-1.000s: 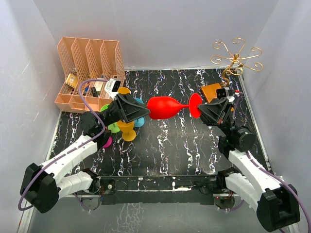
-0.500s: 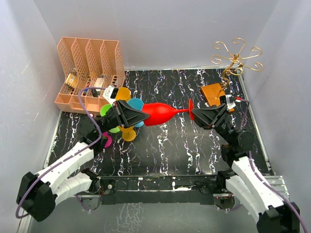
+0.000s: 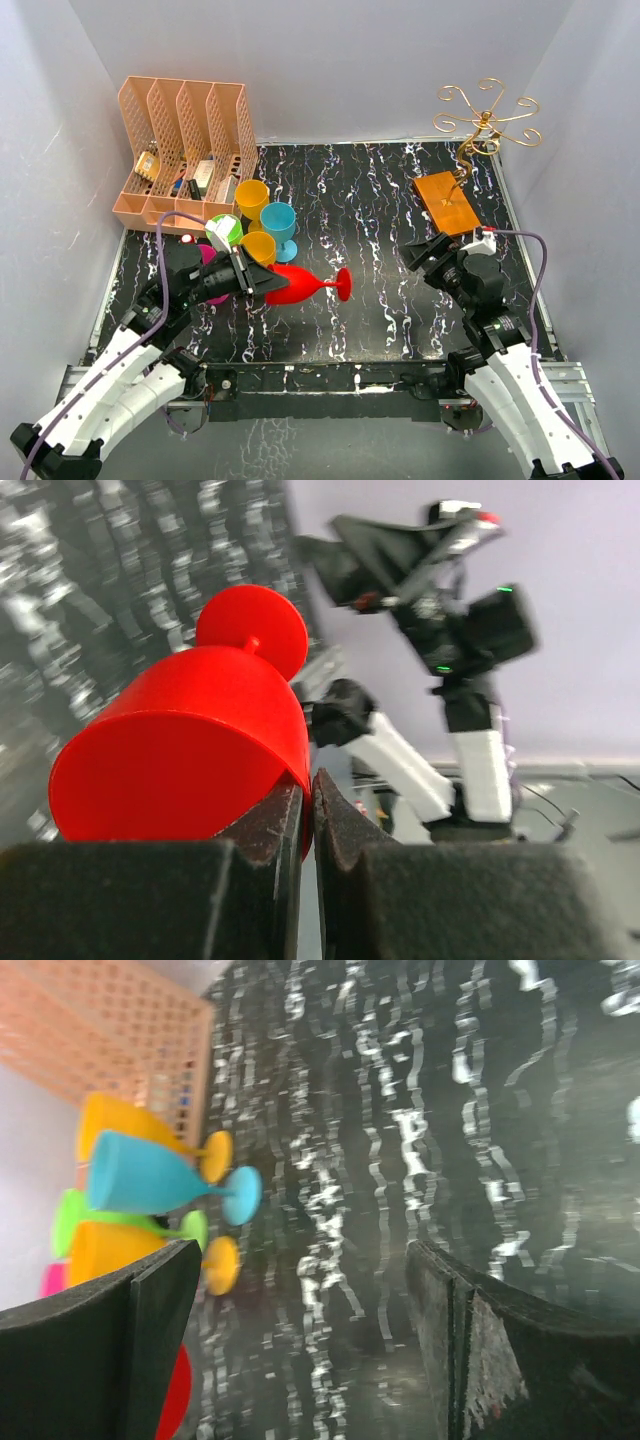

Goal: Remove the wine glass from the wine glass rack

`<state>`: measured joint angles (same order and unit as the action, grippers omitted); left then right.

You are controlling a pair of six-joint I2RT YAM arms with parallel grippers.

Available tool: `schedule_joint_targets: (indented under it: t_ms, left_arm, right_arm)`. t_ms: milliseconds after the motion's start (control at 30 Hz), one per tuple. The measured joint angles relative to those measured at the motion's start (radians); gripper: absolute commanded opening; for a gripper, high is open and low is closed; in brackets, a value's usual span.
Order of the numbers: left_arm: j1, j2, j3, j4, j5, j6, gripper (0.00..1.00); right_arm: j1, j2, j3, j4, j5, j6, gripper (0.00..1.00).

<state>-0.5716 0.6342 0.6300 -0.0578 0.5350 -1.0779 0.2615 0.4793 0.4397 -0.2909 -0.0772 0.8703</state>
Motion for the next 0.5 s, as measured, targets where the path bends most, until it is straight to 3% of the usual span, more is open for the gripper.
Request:
schedule_joint_targets:
  t_ms: [233, 367, 500]
  left_arm:
    - [0.0, 0.032, 0.248, -0.66, -0.21, 0.198, 0.0]
    - [0.0, 0.1, 0.391, -0.924, -0.38, 0.266, 0.0]
    - [0.0, 0.185, 0.446, -1.052, -0.516, 0.323, 0.0]
  right_arm:
    - [0.0, 0.068, 0.055, -0.057, 0.149, -0.087, 0.99]
    - [0.0, 0.137, 0.098, -0.057, 0.191, -0.092, 0.99]
    - [0.0, 0.173, 0.122, -0.055, 0.211, -0.095, 0.99]
